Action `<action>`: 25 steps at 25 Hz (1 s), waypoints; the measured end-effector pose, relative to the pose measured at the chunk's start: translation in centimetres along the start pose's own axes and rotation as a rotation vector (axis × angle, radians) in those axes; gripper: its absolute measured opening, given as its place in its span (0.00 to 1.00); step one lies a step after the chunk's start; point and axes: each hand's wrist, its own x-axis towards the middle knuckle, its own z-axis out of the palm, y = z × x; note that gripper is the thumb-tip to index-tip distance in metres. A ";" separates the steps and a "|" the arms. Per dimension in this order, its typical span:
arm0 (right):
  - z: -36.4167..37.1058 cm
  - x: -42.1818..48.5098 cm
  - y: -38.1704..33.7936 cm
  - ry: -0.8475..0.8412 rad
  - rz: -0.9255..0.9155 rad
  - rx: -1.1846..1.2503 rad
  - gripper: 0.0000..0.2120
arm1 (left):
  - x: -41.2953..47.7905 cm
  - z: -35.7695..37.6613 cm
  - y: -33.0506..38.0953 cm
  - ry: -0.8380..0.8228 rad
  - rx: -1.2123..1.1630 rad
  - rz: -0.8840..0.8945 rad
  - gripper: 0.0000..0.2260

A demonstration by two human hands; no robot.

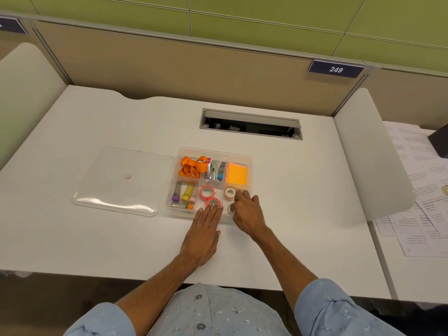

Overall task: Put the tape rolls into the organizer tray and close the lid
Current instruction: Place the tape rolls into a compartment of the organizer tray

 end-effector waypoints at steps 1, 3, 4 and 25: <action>0.1 0.1 -0.2 -0.023 0.010 -0.003 0.09 | 0.0 0.1 0.0 0.003 0.002 0.002 0.31; 0.3 0.2 -0.7 -0.050 0.007 0.003 0.10 | 0.0 0.1 0.0 0.012 0.013 0.003 0.30; 0.4 0.3 -1.0 -0.059 0.006 0.011 0.10 | 0.1 0.2 0.0 0.018 0.018 0.000 0.30; -0.5 1.5 3.0 -0.117 0.141 -0.039 0.25 | 0.1 0.0 0.0 0.021 0.002 0.016 0.30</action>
